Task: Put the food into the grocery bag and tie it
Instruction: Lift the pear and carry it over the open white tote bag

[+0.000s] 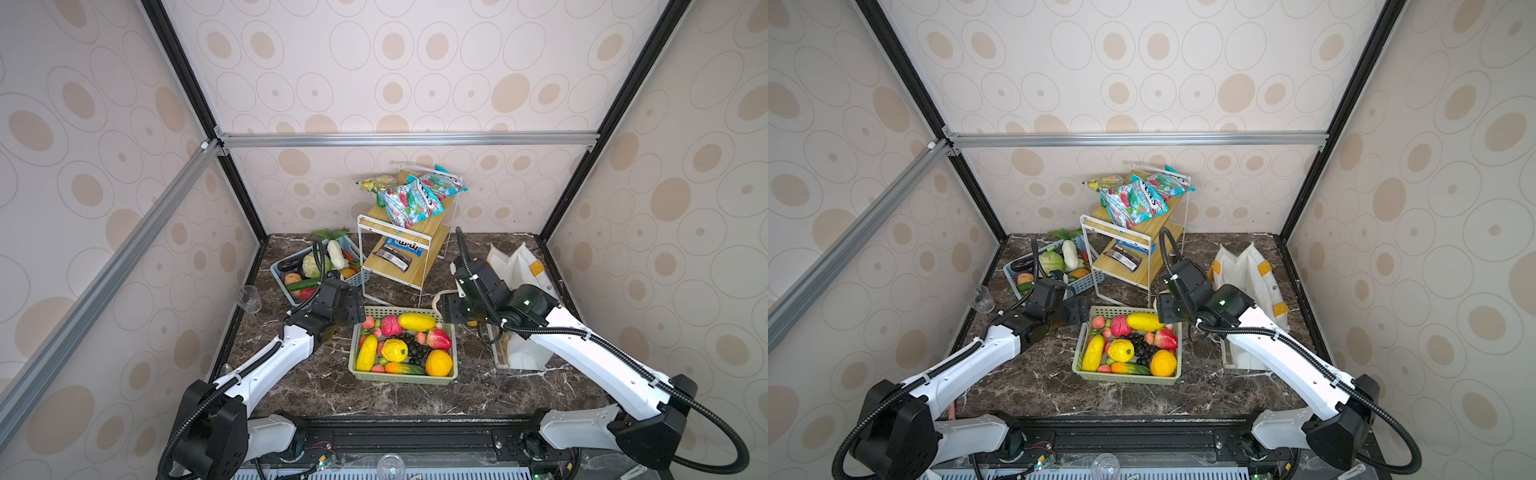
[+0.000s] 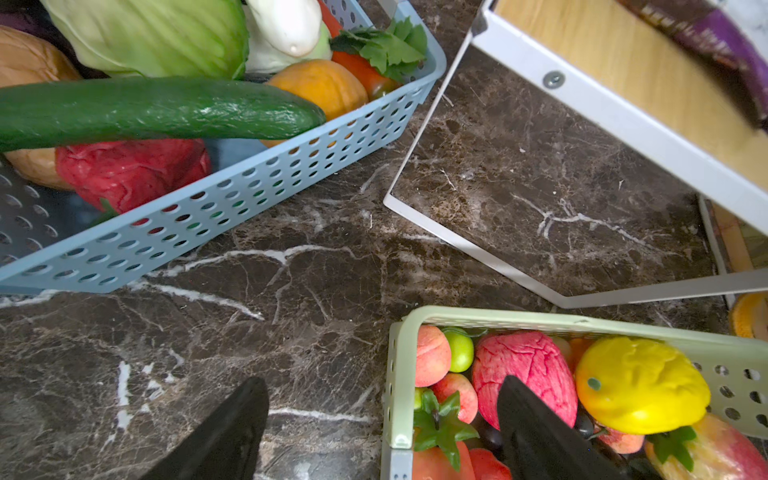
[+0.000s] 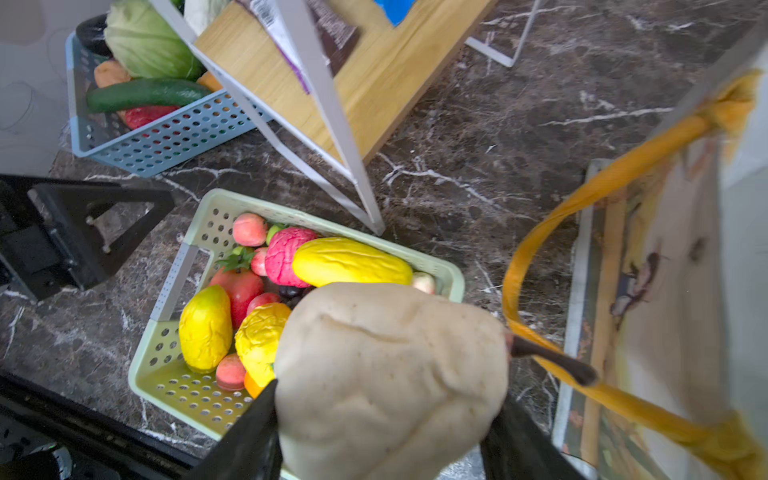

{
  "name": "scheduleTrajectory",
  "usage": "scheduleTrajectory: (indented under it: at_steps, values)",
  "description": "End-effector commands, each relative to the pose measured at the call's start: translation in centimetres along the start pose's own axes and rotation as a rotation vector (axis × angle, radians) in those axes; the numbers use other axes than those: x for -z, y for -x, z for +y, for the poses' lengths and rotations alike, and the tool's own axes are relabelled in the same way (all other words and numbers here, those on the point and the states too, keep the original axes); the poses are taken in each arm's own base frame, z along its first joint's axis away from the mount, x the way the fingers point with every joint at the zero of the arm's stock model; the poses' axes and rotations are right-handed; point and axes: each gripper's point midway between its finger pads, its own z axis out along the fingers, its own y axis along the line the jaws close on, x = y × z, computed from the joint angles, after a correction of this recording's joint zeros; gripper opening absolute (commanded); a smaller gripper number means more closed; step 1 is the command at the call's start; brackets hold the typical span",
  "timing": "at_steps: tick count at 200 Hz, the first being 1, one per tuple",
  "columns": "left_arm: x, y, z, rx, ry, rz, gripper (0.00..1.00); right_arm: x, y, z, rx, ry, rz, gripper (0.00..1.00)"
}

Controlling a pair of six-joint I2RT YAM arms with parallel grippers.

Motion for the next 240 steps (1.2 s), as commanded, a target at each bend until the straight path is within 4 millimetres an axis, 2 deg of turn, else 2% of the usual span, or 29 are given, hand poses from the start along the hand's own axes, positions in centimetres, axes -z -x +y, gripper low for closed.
scheduleTrajectory:
  at_steps: [1, 23, 82, 116, 139, 144, 175, 219, 240]
  values:
    - [0.4, -0.2, 0.0, 0.017, -0.01, 0.008, 0.86, 1.2, 0.8, -2.2, -0.007, -0.031, -0.011, 0.67]
    - [0.3, -0.4, -0.1, 0.013, -0.014, 0.014, 0.85, 1.6, 1.7, -4.2, -0.044, -0.052, -0.029, 0.66]
    - [0.1, -0.9, -0.6, 0.01, -0.029, 0.024, 0.85, 2.5, 3.7, -7.6, -0.118, -0.092, -0.071, 0.66]
    - [0.1, -1.1, -0.9, 0.009, -0.033, 0.025, 0.85, 2.8, 5.1, -10.3, -0.185, -0.133, -0.107, 0.66]
    - [0.2, -1.0, -0.9, 0.005, -0.033, 0.021, 0.85, 2.4, 5.8, -11.7, -0.228, -0.152, -0.118, 0.67]
    - [0.3, -1.0, -0.9, 0.006, -0.032, 0.021, 0.85, 2.4, 5.9, -12.9, -0.257, -0.172, -0.124, 0.66]
    - [0.5, -0.9, -0.8, 0.002, -0.027, 0.015, 0.85, 2.0, 6.7, -15.7, -0.341, -0.196, -0.142, 0.67]
    - [0.7, -0.8, -0.6, -0.003, -0.018, 0.012, 0.85, 0.4, 6.4, -19.0, -0.431, -0.204, -0.116, 0.66]
    - [0.7, -0.6, -0.7, -0.002, -0.02, 0.008, 0.85, -0.6, 6.1, -19.9, -0.44, -0.211, -0.087, 0.66]
